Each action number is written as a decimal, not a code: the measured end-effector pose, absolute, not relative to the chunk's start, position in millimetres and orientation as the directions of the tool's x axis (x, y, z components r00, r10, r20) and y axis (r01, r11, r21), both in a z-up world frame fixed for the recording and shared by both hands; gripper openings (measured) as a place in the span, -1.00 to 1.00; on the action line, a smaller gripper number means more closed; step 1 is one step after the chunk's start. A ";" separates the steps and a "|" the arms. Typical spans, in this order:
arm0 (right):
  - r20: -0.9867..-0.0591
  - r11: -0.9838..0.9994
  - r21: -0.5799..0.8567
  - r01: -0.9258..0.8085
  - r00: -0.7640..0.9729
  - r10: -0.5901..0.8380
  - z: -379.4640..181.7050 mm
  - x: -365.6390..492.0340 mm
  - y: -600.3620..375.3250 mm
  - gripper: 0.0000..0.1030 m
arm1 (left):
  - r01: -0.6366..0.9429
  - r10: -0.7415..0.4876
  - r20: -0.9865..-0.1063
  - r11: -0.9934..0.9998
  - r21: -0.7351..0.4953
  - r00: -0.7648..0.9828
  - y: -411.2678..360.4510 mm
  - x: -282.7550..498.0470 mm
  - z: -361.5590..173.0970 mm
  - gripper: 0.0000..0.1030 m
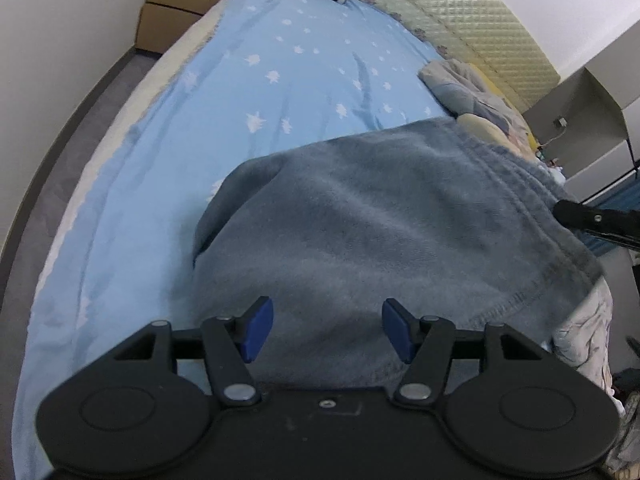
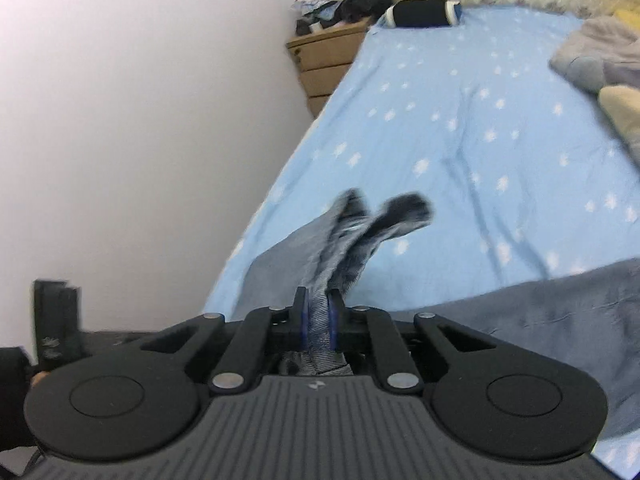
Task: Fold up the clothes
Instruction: 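Lay the hems down with the right gripper while the left gripper grasps the fold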
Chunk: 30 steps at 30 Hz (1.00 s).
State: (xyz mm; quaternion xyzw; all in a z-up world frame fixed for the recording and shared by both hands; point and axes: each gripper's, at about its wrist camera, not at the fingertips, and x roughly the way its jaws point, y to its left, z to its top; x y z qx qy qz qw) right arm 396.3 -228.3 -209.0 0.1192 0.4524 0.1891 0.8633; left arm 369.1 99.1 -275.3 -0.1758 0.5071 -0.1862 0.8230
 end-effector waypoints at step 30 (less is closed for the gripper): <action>-0.886 0.878 0.324 0.353 0.438 0.151 -315.7 294.9 -278.2 -0.41 | -0.104 -0.517 -0.824 0.829 -0.550 0.233 114.2 397.9 -376.1 0.22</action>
